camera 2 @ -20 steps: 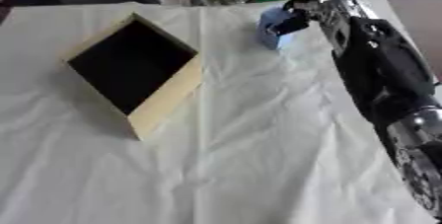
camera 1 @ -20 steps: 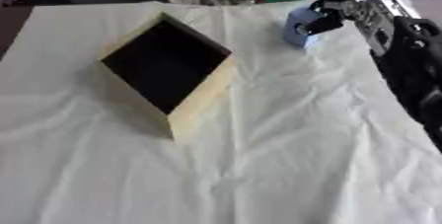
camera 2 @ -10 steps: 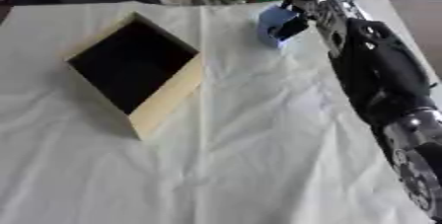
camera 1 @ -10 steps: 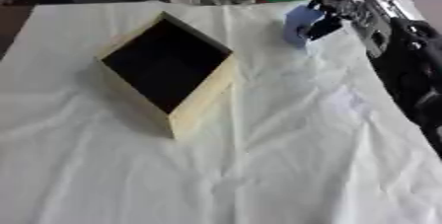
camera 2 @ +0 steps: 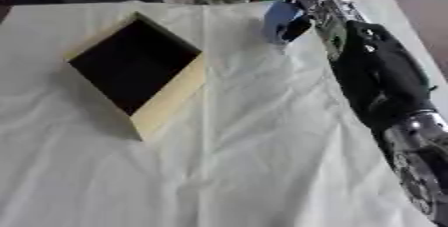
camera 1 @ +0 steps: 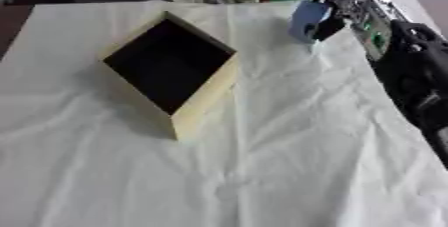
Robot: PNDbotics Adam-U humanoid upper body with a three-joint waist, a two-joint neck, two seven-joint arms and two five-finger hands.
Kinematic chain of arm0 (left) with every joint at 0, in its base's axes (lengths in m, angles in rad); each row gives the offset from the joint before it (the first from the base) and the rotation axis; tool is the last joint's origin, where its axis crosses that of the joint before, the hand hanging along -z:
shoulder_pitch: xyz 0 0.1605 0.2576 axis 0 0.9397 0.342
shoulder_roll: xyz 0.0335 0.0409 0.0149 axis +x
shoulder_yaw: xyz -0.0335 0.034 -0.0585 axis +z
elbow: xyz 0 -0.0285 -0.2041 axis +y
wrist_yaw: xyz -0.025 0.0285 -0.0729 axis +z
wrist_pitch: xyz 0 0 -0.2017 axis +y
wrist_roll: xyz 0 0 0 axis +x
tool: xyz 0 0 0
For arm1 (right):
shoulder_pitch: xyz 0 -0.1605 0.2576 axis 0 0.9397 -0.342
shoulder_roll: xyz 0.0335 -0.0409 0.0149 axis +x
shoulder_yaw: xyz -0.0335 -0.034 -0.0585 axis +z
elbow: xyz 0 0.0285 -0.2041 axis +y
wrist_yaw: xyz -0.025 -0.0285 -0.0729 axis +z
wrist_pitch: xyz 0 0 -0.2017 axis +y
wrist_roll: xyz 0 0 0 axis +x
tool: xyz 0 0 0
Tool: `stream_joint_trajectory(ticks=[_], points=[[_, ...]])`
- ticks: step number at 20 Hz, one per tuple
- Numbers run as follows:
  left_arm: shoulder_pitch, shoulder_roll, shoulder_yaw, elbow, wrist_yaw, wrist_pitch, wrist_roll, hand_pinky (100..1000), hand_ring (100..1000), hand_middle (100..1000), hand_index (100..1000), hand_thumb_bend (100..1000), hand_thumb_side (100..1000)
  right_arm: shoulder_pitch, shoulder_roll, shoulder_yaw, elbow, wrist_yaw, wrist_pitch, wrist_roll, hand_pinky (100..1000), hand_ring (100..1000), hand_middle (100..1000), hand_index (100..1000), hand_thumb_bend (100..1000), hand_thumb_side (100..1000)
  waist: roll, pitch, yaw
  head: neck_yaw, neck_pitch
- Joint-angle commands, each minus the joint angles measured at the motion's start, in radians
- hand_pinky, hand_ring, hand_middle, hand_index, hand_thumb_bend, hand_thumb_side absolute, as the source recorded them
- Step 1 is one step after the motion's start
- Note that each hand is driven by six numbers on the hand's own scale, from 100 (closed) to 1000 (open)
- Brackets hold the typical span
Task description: Pick up objects on the table and place them in the box.
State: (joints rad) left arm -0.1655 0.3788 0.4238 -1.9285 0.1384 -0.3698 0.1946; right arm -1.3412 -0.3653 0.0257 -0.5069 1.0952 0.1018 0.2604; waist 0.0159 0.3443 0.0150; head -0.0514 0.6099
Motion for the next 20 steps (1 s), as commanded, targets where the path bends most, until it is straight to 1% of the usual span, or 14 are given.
stream_joint_trajectory(ticks=[1, 2, 3, 7, 8, 11, 13, 16, 20], points=[[-0.004, 0.019, 0.011, -0.01, -0.002, 0.0, -0.003, 689, 625, 631, 730, 270, 105, -0.024, -0.016, 0.003, -0.037, -0.024, 0.011, -0.018, 772, 694, 419, 562, 100, 159, -0.003, -0.007, 0.001, -0.002, -0.001], [-0.004, 0.02, 0.011, -0.01, -0.002, 0.0, -0.003, 689, 625, 631, 730, 270, 105, -0.026, -0.017, 0.005, -0.042, -0.029, 0.013, -0.021, 770, 690, 418, 557, 100, 300, -0.003, -0.008, 0.001, -0.002, -0.001], [-0.004, 0.02, 0.011, -0.011, -0.002, 0.001, -0.004, 690, 625, 632, 730, 269, 104, -0.029, -0.017, 0.005, -0.047, -0.034, 0.014, -0.024, 768, 687, 413, 554, 100, 156, -0.004, -0.01, 0.001, -0.002, 0.0], [-0.003, 0.021, 0.01, -0.012, -0.003, 0.002, -0.004, 690, 625, 632, 730, 269, 104, -0.031, -0.018, 0.009, -0.058, -0.046, 0.02, -0.026, 768, 687, 413, 554, 100, 156, -0.005, -0.012, 0.001, -0.001, 0.0], [-0.003, 0.021, 0.01, -0.012, -0.003, 0.003, -0.004, 691, 626, 632, 729, 268, 102, -0.036, -0.018, 0.007, -0.064, -0.05, 0.017, -0.029, 754, 665, 393, 537, 100, 150, -0.006, -0.015, 0.002, 0.0, 0.004], [-0.002, 0.024, 0.01, -0.013, -0.004, 0.006, -0.003, 691, 626, 632, 729, 268, 101, -0.043, -0.023, 0.009, -0.111, -0.086, 0.006, -0.032, 744, 647, 380, 529, 100, 148, -0.008, -0.022, 0.003, 0.003, 0.01], [-0.001, 0.026, 0.009, -0.015, -0.005, 0.007, -0.003, 692, 626, 632, 729, 269, 101, -0.054, -0.023, 0.019, -0.157, -0.118, -0.013, -0.026, 740, 639, 377, 526, 100, 149, -0.011, -0.029, 0.004, 0.004, 0.018], [-0.001, 0.028, 0.007, -0.018, -0.005, 0.01, -0.003, 692, 626, 632, 728, 270, 100, -0.058, -0.023, 0.041, -0.236, -0.168, -0.046, 0.008, 736, 633, 375, 526, 100, 149, -0.014, -0.038, 0.005, 0.006, 0.033], [-0.002, 0.03, 0.004, -0.021, -0.005, 0.013, -0.002, 692, 626, 631, 728, 272, 100, -0.055, -0.005, 0.079, -0.325, -0.237, -0.055, 0.062, 732, 629, 373, 524, 100, 152, -0.013, -0.047, 0.009, 0.0, 0.047]])
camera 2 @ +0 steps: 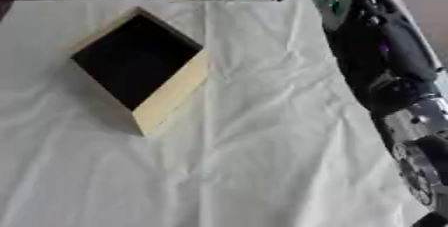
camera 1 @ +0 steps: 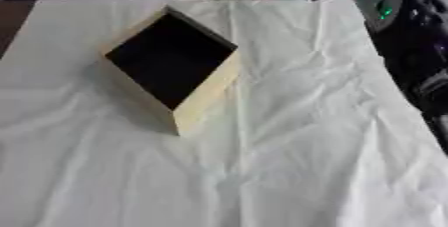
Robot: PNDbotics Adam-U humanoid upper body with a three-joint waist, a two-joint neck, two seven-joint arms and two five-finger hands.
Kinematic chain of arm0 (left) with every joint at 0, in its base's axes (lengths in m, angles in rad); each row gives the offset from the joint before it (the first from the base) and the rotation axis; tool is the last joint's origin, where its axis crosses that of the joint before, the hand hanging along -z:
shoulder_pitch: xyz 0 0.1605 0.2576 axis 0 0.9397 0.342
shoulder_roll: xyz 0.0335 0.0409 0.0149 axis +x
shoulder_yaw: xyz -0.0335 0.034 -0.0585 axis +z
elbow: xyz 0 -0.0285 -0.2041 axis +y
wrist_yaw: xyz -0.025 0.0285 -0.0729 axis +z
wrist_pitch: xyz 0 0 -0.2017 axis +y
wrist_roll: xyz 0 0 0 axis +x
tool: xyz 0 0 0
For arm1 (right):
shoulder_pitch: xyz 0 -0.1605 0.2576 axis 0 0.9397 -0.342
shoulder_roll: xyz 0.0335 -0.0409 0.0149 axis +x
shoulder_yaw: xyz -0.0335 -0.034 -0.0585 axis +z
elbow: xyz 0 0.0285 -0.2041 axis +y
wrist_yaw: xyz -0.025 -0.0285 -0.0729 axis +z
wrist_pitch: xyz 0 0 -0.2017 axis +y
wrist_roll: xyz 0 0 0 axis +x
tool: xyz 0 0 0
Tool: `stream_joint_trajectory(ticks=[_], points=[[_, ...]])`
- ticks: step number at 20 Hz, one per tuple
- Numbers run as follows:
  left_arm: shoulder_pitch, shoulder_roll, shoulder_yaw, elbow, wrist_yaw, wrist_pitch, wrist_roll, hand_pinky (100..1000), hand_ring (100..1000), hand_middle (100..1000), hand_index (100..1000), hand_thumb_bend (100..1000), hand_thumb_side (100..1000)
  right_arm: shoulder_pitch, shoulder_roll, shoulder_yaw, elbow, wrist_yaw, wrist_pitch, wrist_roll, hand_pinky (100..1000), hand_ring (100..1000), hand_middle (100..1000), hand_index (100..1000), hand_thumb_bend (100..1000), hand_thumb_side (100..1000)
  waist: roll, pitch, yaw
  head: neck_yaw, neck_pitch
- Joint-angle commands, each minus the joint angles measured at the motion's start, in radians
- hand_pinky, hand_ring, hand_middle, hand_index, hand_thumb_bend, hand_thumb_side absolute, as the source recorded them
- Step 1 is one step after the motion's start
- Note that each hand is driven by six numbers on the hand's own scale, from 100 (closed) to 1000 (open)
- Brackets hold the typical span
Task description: Pick up objects on the table and place them in the box.
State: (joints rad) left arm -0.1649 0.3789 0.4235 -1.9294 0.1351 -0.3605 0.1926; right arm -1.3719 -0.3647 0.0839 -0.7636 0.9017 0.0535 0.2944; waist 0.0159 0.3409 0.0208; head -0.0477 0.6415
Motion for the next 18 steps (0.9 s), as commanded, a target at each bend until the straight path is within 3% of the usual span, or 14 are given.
stream_joint_trajectory(ticks=[1, 7, 18], points=[[-0.003, 0.03, 0.003, -0.021, -0.002, 0.004, 0.0, 692, 626, 631, 728, 273, 100, -0.024, 0.002, 0.034, -0.086, -0.062, -0.008, 0.04, 729, 626, 371, 522, 100, 153, -0.013, -0.045, 0.005, -0.006, 0.017], [-0.009, 0.029, -0.003, -0.024, 0.001, 0.006, -0.001, 693, 625, 632, 727, 276, 100, -0.017, 0.059, 0.087, -0.162, -0.15, 0.001, 0.094, 719, 619, 368, 519, 100, 161, -0.013, -0.052, 0.017, -0.023, 0.018], [-0.017, 0.024, -0.004, -0.033, 0.003, 0.015, 0.001, 693, 625, 632, 727, 278, 100, 0.018, 0.129, 0.131, -0.192, -0.23, 0.009, 0.178, 705, 612, 365, 514, 100, 172, -0.021, -0.05, 0.037, -0.04, 0.008]])
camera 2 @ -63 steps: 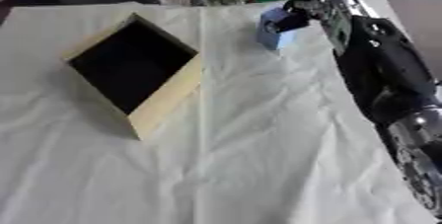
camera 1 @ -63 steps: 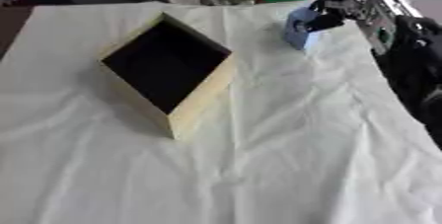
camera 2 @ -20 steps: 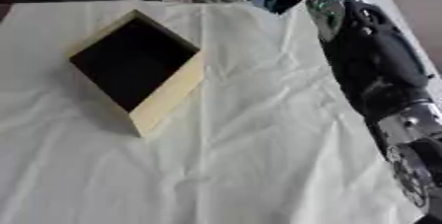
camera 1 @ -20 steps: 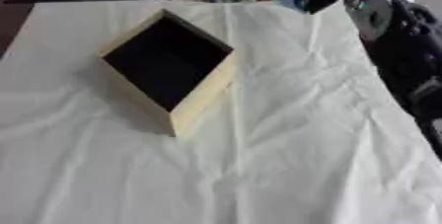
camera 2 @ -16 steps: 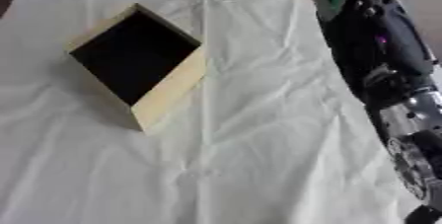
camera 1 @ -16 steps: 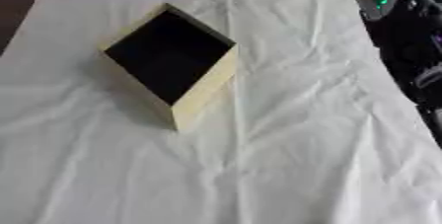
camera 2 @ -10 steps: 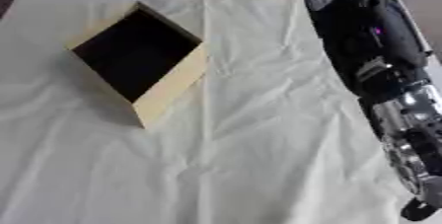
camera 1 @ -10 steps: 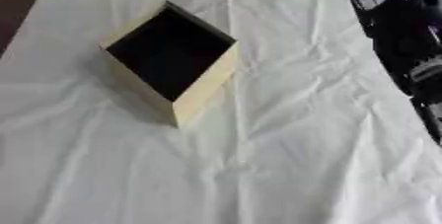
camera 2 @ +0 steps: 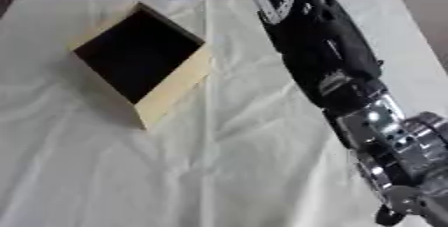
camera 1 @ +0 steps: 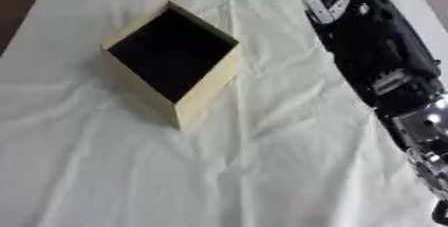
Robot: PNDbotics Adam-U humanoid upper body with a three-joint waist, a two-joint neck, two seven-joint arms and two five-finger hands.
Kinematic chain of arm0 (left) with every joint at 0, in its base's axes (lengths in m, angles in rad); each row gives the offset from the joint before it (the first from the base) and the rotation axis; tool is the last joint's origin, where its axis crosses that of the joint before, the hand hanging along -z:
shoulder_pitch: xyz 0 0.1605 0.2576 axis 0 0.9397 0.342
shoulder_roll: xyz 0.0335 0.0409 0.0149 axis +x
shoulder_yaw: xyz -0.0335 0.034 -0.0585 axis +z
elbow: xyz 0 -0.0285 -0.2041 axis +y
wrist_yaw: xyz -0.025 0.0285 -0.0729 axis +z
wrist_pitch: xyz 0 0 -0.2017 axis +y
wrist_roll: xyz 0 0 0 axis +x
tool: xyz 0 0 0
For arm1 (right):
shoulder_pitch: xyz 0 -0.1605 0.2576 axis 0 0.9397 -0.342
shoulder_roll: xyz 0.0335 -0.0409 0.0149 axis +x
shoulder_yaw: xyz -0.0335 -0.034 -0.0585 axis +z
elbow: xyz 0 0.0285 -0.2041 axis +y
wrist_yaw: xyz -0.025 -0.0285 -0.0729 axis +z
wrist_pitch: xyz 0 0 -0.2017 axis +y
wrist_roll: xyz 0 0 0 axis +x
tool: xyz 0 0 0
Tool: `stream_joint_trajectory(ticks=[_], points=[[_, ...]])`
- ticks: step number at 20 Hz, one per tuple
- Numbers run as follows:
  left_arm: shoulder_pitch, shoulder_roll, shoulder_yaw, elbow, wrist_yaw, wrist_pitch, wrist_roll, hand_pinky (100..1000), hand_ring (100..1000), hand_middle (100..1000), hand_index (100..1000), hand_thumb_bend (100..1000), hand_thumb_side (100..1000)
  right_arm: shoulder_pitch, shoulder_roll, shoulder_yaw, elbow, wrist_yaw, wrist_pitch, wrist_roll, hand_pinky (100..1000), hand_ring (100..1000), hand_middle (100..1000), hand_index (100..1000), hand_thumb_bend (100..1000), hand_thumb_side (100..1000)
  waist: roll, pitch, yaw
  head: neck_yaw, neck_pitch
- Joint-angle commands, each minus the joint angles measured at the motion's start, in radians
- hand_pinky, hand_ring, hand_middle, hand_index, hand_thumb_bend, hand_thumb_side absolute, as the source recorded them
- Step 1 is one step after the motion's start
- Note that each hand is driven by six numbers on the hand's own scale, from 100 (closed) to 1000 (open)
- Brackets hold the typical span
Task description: Pick up objects on the table and place them in the box.
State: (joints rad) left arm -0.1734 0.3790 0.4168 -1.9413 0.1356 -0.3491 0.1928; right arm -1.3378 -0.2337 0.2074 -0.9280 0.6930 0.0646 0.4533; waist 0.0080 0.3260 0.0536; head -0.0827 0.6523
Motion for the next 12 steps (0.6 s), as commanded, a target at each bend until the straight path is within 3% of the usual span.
stream_joint_trajectory(ticks=[1, 4, 5, 6, 12], points=[[-0.009, 0.024, 0.003, -0.022, 0.003, 0.004, 0.001, 693, 624, 631, 727, 278, 100, -0.012, -0.001, 0.012, -0.03, -0.029, -0.003, 0.027, 704, 612, 365, 514, 100, 173, -0.014, -0.035, 0.005, -0.006, -0.004], [-0.011, 0.023, 0.004, -0.024, 0.003, 0.006, 0.003, 693, 624, 631, 727, 279, 100, -0.002, 0.002, 0.029, -0.041, -0.053, -0.005, 0.057, 703, 612, 367, 515, 100, 175, -0.016, -0.033, 0.007, -0.007, -0.004], [-0.011, 0.022, 0.004, -0.025, 0.002, 0.007, 0.003, 693, 624, 631, 726, 276, 100, 0.0, 0.003, 0.035, -0.044, -0.059, -0.005, 0.067, 702, 611, 367, 515, 100, 129, -0.016, -0.032, 0.007, -0.007, -0.004], [-0.012, 0.022, 0.004, -0.025, 0.002, 0.008, 0.003, 693, 624, 631, 726, 278, 100, 0.003, 0.003, 0.039, -0.046, -0.066, -0.005, 0.076, 702, 611, 368, 515, 100, 176, -0.017, -0.032, 0.007, -0.007, -0.004], [-0.012, 0.021, 0.004, -0.028, 0.001, 0.012, 0.005, 693, 623, 629, 726, 277, 100, 0.012, 0.01, 0.063, -0.029, -0.083, -0.005, 0.137, 707, 621, 387, 533, 100, 175, -0.02, -0.031, 0.011, -0.009, -0.005]])
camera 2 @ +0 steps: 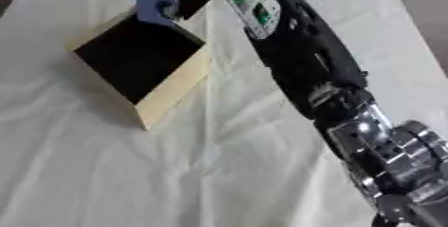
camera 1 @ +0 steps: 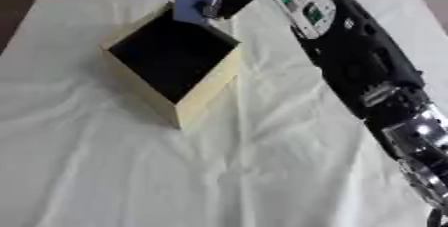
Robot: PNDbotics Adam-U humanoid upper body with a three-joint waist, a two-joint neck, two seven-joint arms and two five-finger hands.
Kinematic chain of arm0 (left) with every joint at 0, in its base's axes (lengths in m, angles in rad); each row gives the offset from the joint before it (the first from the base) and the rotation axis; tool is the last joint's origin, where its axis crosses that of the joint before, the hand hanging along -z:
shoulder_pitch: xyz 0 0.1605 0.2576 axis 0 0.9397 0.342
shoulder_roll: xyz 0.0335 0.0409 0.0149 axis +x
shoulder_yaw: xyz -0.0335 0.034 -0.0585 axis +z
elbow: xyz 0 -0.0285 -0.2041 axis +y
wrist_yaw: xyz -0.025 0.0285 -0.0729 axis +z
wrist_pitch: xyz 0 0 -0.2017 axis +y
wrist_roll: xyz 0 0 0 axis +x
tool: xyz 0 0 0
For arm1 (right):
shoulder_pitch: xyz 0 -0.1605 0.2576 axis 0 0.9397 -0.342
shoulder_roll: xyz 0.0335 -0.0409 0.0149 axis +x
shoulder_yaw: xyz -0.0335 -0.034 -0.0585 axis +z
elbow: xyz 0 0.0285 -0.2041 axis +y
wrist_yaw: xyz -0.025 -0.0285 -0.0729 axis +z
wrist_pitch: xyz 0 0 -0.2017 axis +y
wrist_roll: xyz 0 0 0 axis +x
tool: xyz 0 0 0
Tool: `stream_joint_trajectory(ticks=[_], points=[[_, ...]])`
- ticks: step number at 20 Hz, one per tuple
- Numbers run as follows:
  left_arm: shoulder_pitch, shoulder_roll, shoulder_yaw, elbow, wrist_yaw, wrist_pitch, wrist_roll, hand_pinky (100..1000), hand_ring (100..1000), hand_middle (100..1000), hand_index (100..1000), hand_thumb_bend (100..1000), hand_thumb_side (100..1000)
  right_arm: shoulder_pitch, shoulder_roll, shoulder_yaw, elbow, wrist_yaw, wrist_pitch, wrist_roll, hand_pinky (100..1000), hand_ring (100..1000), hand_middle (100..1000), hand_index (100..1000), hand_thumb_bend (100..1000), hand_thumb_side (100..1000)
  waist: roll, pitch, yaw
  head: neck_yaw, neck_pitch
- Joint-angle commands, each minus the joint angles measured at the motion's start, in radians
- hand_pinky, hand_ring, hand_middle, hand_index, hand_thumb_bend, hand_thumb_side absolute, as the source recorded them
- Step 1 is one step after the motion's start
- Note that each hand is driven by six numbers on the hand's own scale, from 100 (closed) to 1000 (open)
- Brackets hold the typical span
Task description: Pick up objects on the table and place them in the box.
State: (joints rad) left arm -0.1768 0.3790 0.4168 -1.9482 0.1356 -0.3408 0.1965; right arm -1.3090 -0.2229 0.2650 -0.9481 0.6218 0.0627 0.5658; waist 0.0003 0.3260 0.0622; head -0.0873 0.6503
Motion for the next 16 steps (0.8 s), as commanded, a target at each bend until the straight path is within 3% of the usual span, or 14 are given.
stream_joint_trajectory(ticks=[1, 9, 11, 13, 15, 16], points=[[-0.009, 0.021, 0.004, -0.022, 0.001, 0.004, 0.002, 693, 623, 629, 726, 277, 100, -0.018, 0.002, 0.01, 0.001, -0.008, -0.006, 0.038, 708, 623, 389, 535, 100, 175, -0.013, -0.031, 0.003, -0.005, -0.003], [-0.009, 0.02, 0.005, -0.023, 0.0, 0.008, 0.003, 693, 622, 627, 725, 273, 100, -0.03, 0.03, 0.003, 0.089, 0.04, -0.047, 0.107, 728, 660, 449, 621, 100, 178, -0.018, -0.028, 0.009, -0.01, 0.0], [-0.01, 0.02, 0.006, -0.024, -0.001, 0.01, 0.003, 693, 621, 627, 725, 273, 100, -0.035, 0.034, -0.001, 0.107, 0.049, -0.06, 0.126, 742, 684, 483, 678, 100, 178, -0.019, -0.026, 0.009, -0.011, 0.001], [-0.01, 0.019, 0.006, -0.024, -0.002, 0.011, 0.003, 693, 621, 626, 725, 272, 100, -0.039, 0.036, -0.007, 0.119, 0.057, -0.076, 0.144, 754, 707, 523, 717, 100, 223, -0.021, -0.025, 0.01, -0.011, 0.001], [-0.01, 0.018, 0.007, -0.025, -0.001, 0.011, 0.004, 693, 621, 626, 725, 271, 100, -0.041, 0.038, -0.012, 0.124, 0.066, -0.092, 0.158, 773, 739, 601, 786, 100, 311, -0.021, -0.023, 0.011, -0.011, 0.001], [-0.01, 0.017, 0.007, -0.025, -0.001, 0.012, 0.003, 693, 620, 625, 725, 268, 100, -0.041, 0.038, -0.014, 0.126, 0.071, -0.1, 0.163, 794, 768, 678, 829, 100, 397, -0.021, -0.023, 0.012, -0.011, 0.001]])
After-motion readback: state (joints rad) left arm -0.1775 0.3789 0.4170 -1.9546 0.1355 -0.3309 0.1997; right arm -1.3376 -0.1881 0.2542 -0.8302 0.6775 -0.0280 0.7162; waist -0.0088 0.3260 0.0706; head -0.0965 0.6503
